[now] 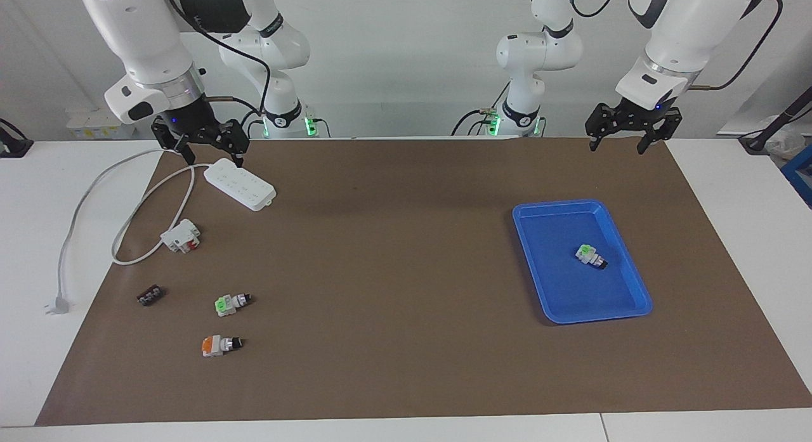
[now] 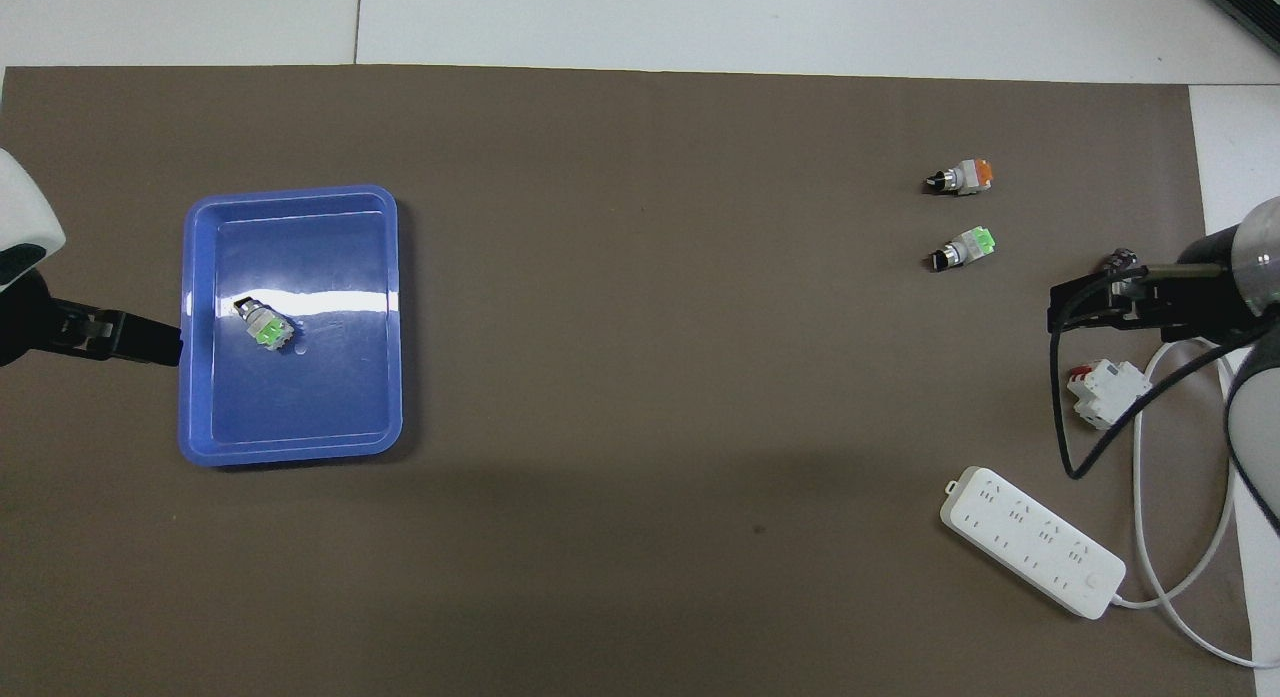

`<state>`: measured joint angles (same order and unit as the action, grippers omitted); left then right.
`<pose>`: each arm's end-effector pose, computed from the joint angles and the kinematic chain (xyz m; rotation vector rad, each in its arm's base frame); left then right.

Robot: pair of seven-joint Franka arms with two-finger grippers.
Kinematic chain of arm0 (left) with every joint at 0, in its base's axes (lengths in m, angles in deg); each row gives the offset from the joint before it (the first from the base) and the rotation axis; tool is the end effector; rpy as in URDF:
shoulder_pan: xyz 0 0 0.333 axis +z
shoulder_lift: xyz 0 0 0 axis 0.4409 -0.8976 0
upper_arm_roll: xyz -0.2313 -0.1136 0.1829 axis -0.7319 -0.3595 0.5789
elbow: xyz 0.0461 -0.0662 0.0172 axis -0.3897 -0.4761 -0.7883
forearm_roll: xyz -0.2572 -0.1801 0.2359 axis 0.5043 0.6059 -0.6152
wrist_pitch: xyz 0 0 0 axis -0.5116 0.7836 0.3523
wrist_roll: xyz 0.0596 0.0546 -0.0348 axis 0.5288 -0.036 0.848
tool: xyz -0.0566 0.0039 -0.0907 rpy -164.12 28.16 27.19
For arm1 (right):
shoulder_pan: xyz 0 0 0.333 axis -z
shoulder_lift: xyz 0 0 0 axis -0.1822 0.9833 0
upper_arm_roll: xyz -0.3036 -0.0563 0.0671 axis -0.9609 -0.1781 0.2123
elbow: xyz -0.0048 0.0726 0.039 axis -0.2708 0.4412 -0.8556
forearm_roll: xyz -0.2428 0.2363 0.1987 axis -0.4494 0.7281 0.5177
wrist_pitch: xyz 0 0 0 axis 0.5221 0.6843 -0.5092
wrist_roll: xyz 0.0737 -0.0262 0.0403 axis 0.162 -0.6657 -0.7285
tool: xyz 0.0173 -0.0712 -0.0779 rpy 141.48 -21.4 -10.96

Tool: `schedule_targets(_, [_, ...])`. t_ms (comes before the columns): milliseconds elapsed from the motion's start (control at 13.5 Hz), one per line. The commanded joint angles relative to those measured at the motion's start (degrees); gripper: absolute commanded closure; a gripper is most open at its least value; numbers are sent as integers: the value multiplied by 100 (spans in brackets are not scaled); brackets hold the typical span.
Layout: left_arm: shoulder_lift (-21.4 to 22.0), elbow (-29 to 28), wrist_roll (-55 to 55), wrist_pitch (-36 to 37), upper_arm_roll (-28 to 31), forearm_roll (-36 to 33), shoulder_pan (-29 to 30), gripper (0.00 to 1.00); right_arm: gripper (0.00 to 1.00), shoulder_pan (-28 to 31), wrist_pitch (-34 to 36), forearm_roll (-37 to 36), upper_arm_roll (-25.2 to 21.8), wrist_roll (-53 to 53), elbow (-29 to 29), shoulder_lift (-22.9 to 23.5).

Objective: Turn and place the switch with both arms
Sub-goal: 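Move the right gripper toward the green-topped switch farther from the robot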

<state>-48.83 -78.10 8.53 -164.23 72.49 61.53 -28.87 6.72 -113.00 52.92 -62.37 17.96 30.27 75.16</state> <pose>0.5196 -0.0474 0.6175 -3.0927 0.3109 0.0391 0.5417 0.0226 0.6034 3.1282 -0.1534 -0.0318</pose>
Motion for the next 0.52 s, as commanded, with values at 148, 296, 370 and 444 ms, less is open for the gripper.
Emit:
schedule_targets(148, [0, -56, -45, -136, -2, -82, -28, 0, 0, 114, -92, -58, 56, -444, 144, -128])
schedule_targets(296, [1, -65, -45, -136, -2, -74, -37, 0, 0, 280, -275, -58, 56, -1067, 179, -128])
schedule_targets(370, [18, -117, -54, -145, -2, -82, -28, 0, 0, 298, -346, -58, 56, -1540, 258, -128])
schedule_targets(444, [35, -179, -45, -197, -2, -82, -37, 0, 0, 368, -391, -58, 56, -2128, 302, -128])
